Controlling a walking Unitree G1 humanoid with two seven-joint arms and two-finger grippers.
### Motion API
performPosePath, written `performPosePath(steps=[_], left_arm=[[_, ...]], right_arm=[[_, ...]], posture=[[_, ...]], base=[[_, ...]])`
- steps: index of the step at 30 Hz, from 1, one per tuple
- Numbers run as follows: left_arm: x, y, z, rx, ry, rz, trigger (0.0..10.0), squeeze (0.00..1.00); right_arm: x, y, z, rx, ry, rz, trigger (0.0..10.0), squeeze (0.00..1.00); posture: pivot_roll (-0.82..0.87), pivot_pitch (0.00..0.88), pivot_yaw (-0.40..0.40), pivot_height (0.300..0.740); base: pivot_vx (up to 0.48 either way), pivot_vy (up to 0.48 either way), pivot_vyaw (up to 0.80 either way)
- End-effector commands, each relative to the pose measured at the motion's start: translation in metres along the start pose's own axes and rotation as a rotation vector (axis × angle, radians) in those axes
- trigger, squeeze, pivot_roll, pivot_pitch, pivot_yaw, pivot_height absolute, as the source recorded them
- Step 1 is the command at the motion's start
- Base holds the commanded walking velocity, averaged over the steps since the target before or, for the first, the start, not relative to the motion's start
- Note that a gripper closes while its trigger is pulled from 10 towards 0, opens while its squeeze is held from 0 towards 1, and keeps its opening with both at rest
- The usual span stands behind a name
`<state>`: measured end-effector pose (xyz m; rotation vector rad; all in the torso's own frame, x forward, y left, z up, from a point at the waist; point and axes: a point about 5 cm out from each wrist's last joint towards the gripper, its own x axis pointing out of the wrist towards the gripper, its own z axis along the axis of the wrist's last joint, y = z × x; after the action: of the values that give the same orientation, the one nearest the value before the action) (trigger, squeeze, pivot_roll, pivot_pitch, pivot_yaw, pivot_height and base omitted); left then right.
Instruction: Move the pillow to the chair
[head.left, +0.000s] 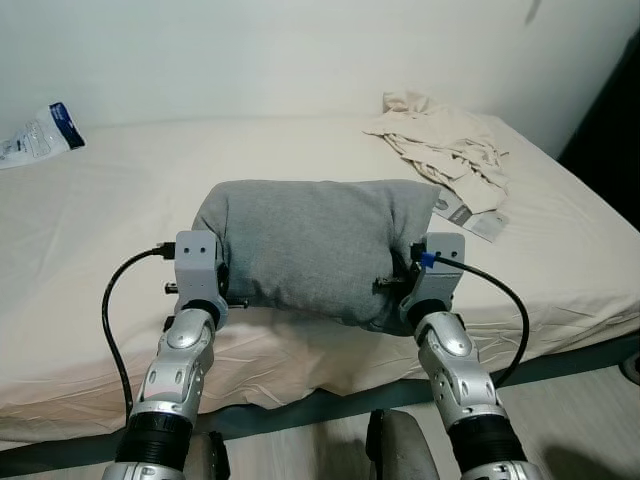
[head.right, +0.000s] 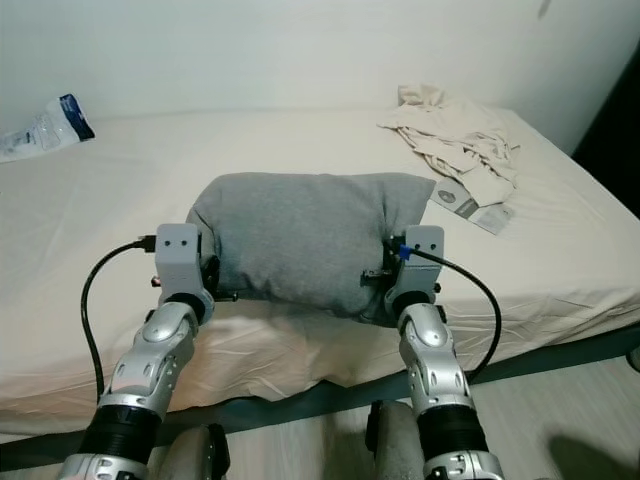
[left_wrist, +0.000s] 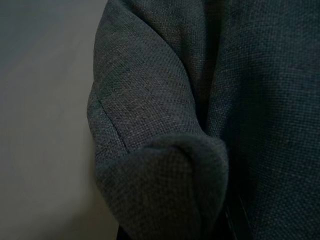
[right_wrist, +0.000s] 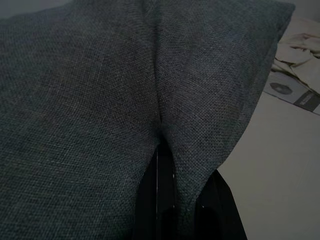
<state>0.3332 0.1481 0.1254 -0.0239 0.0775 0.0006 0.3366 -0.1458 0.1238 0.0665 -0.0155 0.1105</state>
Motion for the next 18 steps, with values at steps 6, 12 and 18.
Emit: performPosePath(steps=[6,12,18], left_arm=[[-0.0009,-0.0176,0.0054,0.038,-0.067,-0.064,10.0,0.00],[-0.0001,-0.0199,0.0002,0.063,-0.047,-0.067,10.0,0.00],[0.0001,-0.0168,-0.0035,0.067,-0.036,-0.063,10.0,0.00]], right_arm=[[0.0014,0.0136,0.0077,-0.018,-0.060,0.063,10.0,0.00],[0.0022,0.0150,0.0026,-0.043,-0.038,0.075,10.0,0.00],[0.0038,0.0159,0.0023,-0.040,-0.036,0.072,10.0,0.00]], posture=[[-0.01,0.045,-0.051,0.563],[-0.02,0.048,-0.053,0.563],[-0.01,0.052,-0.047,0.563]], base=[[0.000,0.000,0.00],[0.000,0.000,0.00],[0.000,0.000,0.00]])
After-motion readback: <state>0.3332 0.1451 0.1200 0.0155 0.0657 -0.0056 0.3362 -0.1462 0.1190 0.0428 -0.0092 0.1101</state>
